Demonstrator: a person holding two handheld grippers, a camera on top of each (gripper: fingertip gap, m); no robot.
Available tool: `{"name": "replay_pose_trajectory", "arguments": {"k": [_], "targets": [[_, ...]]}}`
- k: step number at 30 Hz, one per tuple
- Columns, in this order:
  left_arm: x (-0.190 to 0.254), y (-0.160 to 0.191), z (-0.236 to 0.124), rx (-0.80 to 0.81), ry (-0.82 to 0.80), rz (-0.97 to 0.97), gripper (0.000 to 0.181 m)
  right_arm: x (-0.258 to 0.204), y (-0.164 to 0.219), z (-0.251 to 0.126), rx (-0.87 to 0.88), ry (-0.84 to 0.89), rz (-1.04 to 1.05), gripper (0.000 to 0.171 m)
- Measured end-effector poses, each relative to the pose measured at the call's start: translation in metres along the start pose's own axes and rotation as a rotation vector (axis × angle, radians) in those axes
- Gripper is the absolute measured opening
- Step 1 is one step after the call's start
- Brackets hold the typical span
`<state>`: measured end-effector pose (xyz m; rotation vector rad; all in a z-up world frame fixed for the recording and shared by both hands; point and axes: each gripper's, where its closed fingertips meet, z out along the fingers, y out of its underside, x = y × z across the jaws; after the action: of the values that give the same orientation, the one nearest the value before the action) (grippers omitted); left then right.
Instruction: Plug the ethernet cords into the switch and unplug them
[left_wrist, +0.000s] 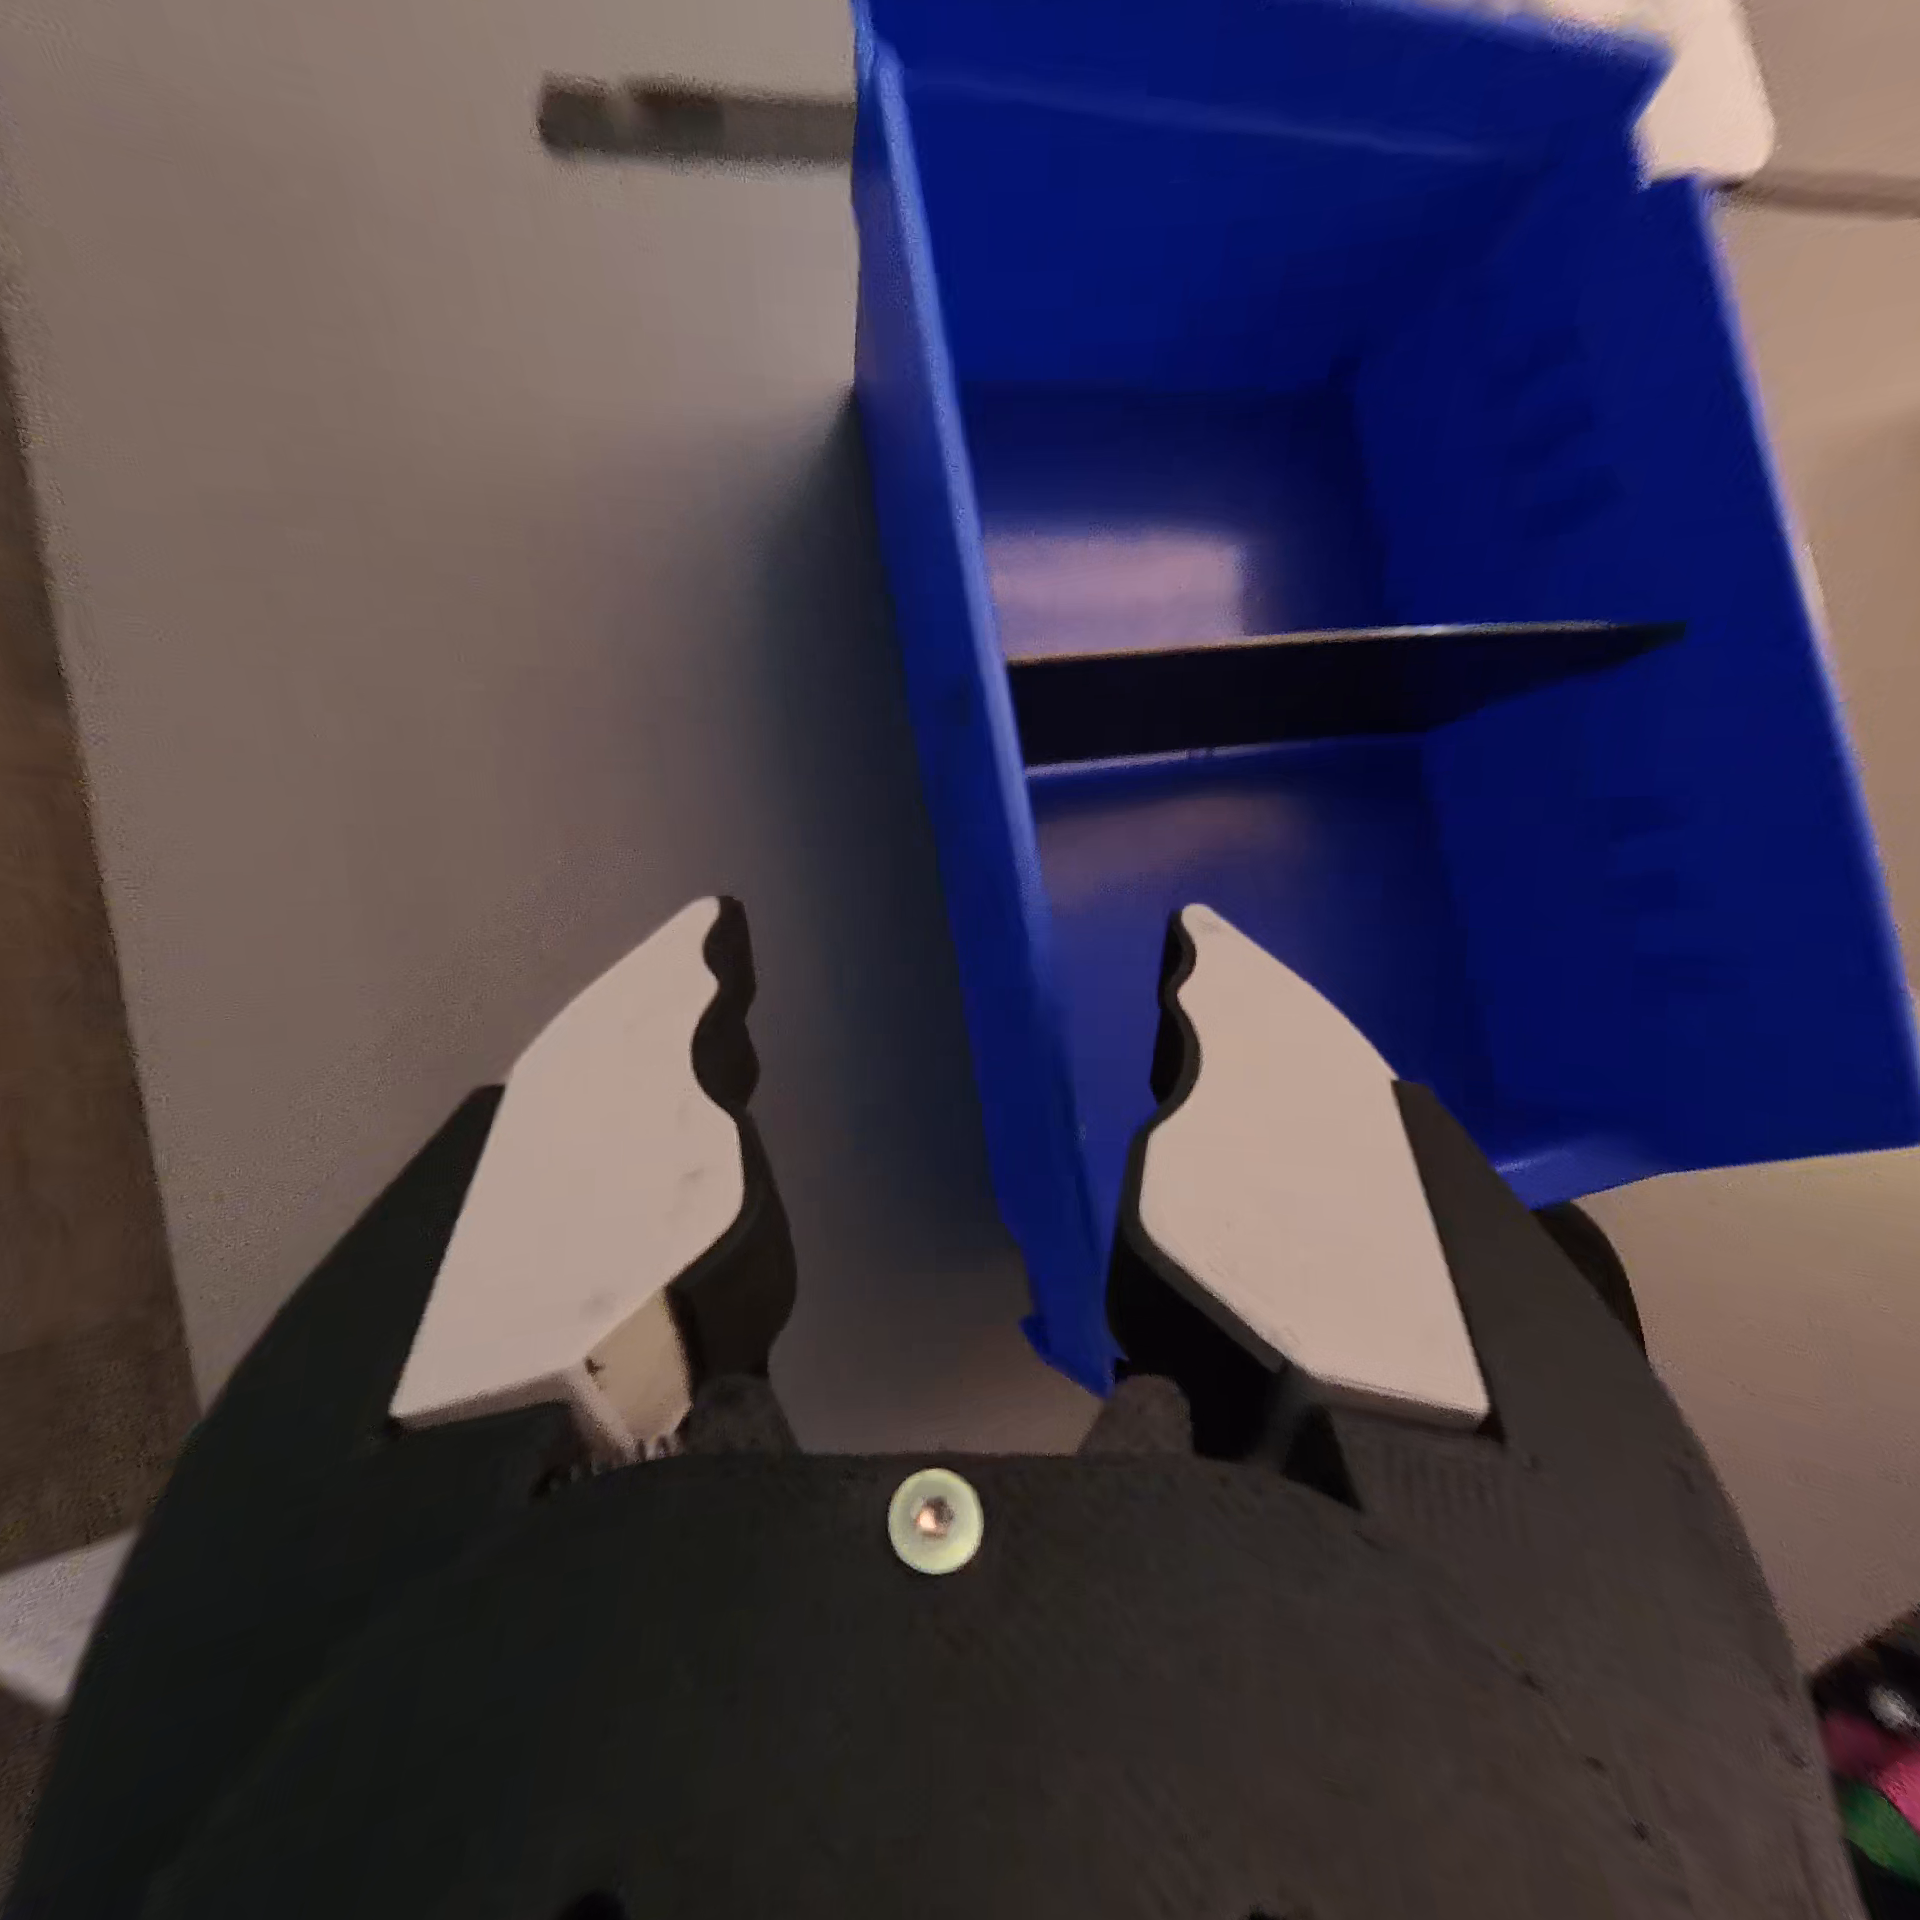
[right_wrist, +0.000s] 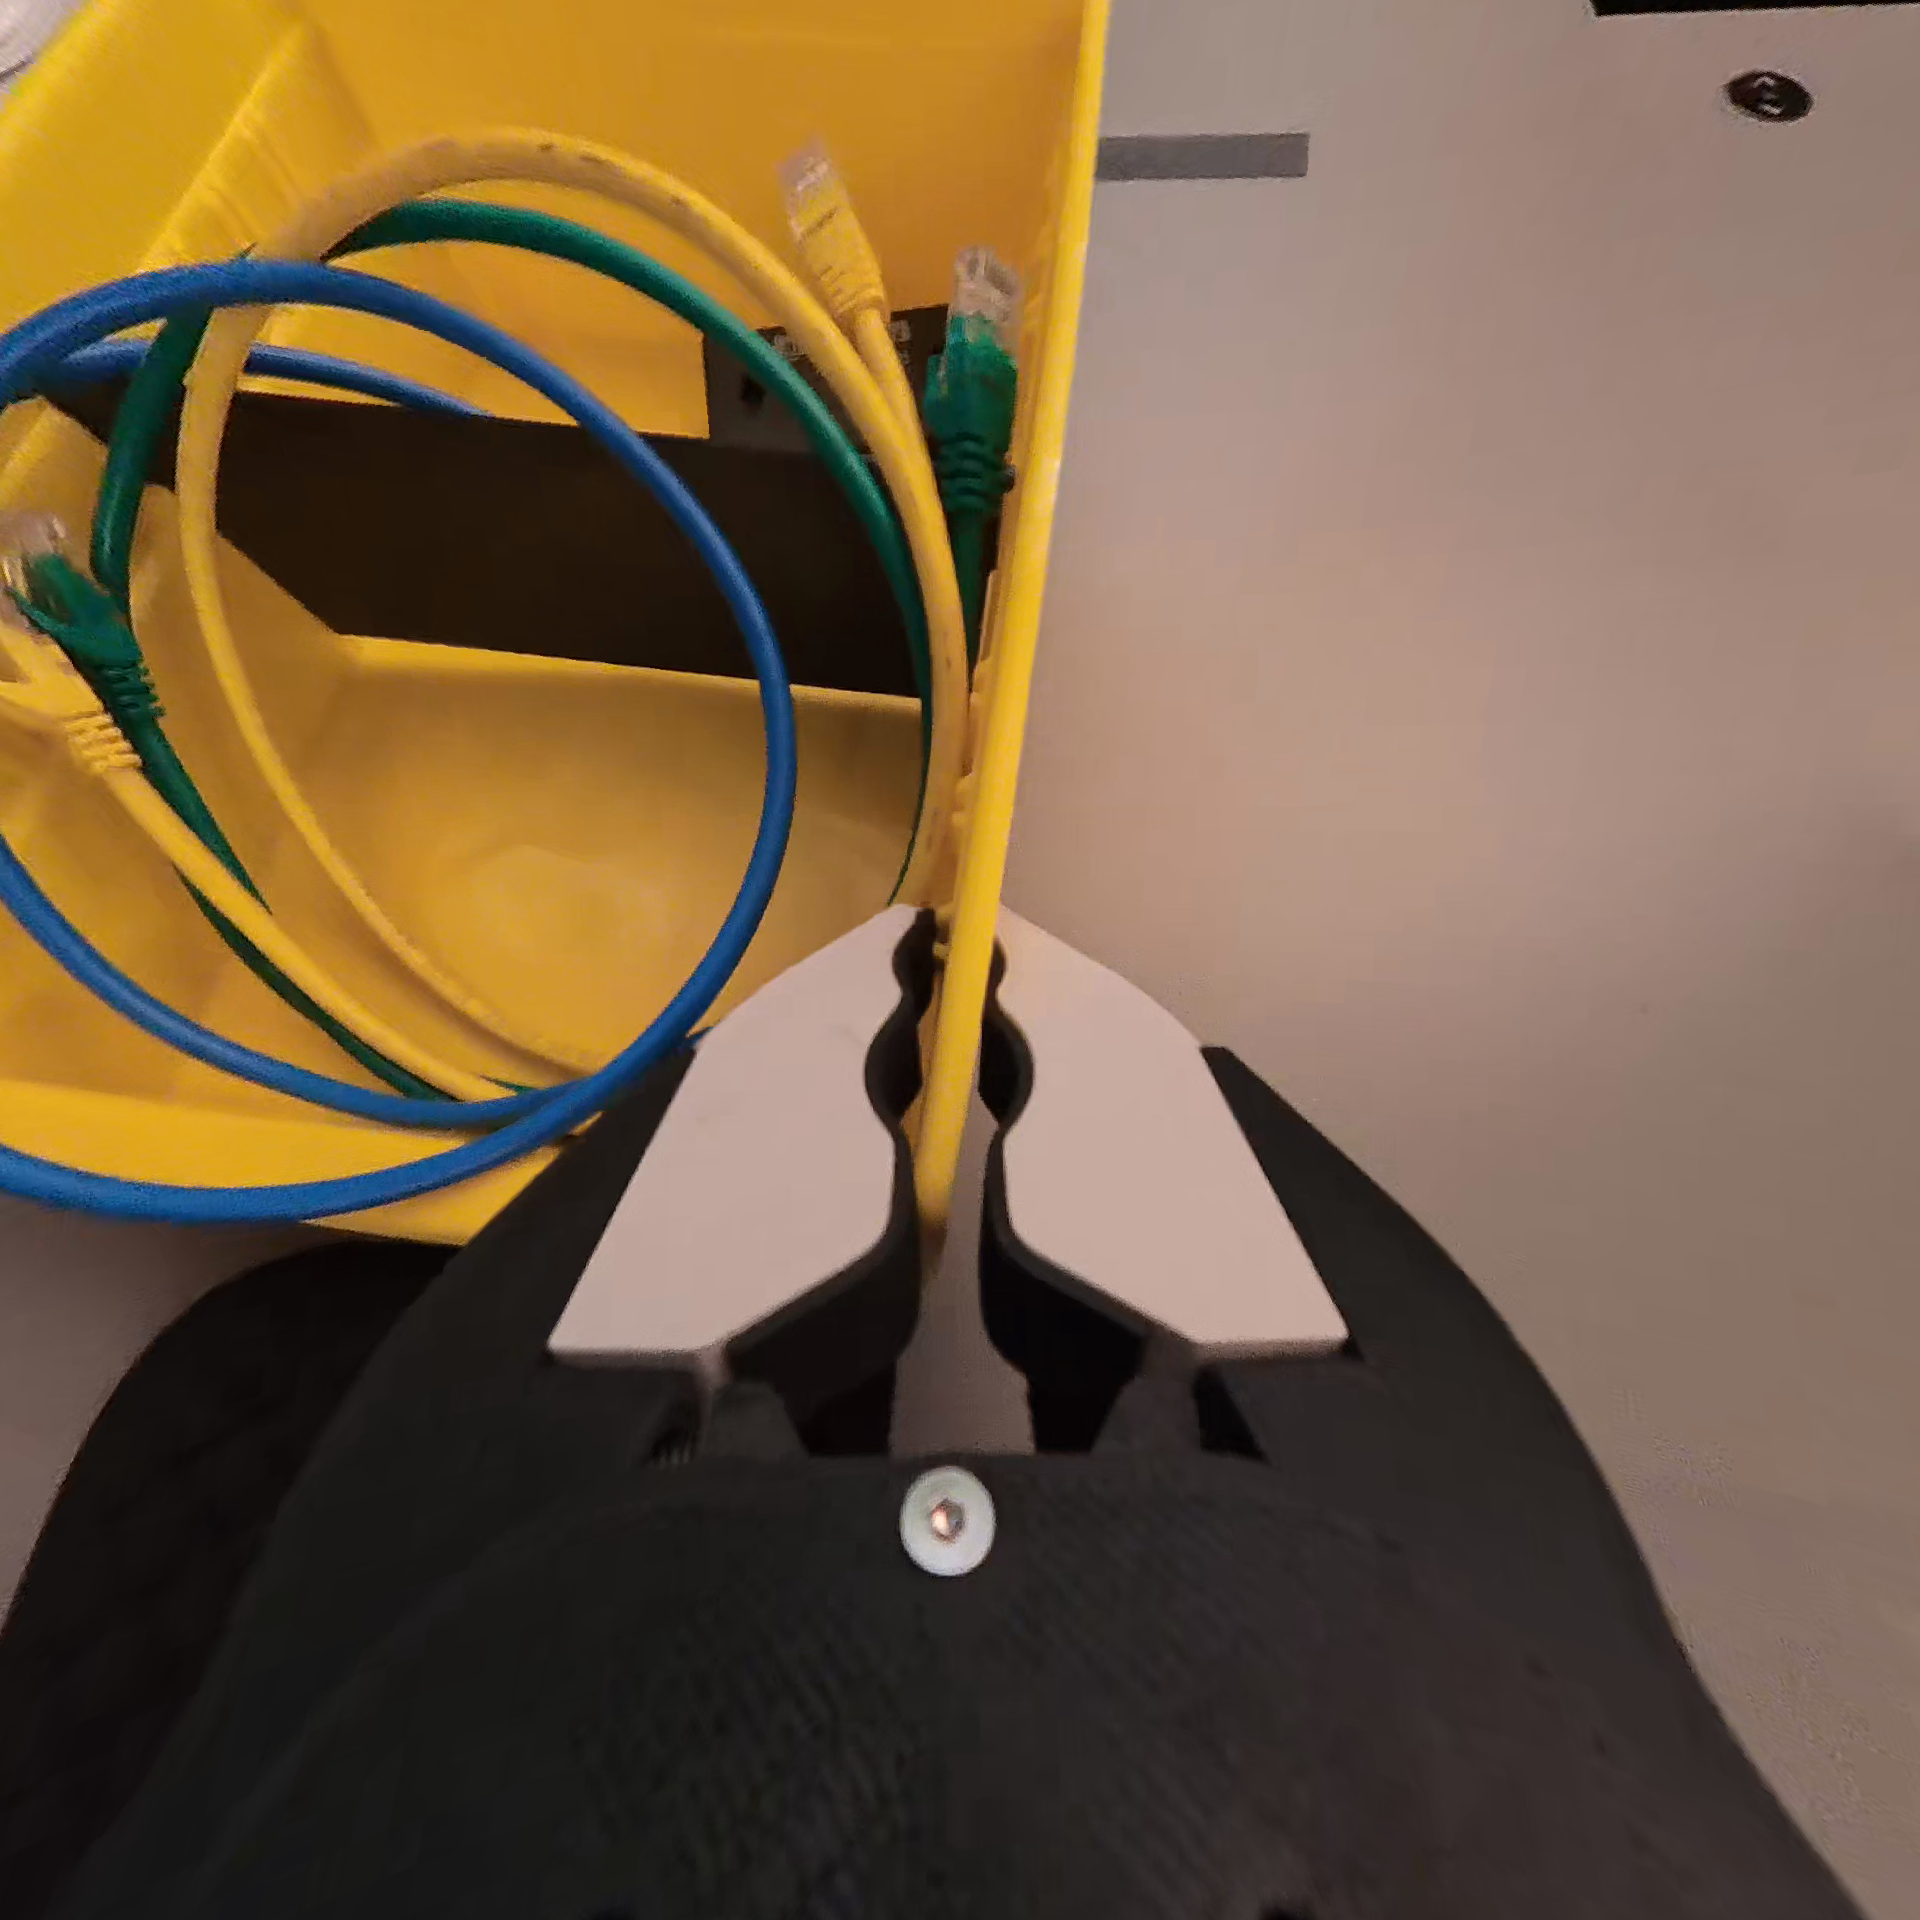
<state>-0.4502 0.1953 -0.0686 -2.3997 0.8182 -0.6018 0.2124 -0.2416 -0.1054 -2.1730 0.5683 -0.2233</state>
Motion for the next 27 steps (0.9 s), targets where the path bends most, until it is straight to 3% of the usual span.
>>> {"name": "replay_pose_trajectory", "arguments": {"k": [4, 6, 10, 15, 21, 25, 27], "targets": [[0.005, 0.021, 0.023, -0.148, 0.07, -0.012, 0.058, -0.011, 0.0, 0.001, -0.022, 0.006, -0.064, 0.007], [0.018, 0.028, 0.028, -0.214, 0.148, -0.013, 0.024, -0.02, -0.001, 0.003, -0.03, 0.011, -0.087, 0.008], [0.014, 0.034, 0.035, -0.33, 0.003, 0.081, 0.012, -0.042, -0.001, 0.005, -0.042, 0.019, -0.117, 0.008], [0.04, 0.033, 0.046, -0.432, -0.088, 0.32, 0.015, -0.082, -0.005, 0.012, -0.037, -0.024, -0.16, 0.008], [0.092, 0.035, 0.061, -0.556, -0.075, 0.347, 0.018, -0.132, -0.011, 0.022, -0.068, -0.002, -0.288, 0.01], [0.137, 0.042, 0.068, -0.602, 0.04, 0.348, 0.028, -0.159, -0.013, 0.029, -0.092, -0.047, -0.351, 0.015], [0.15, 0.045, 0.065, -0.618, 0.077, 0.367, 0.034, -0.158, -0.015, 0.028, -0.117, -0.028, -0.383, 0.031]]}}
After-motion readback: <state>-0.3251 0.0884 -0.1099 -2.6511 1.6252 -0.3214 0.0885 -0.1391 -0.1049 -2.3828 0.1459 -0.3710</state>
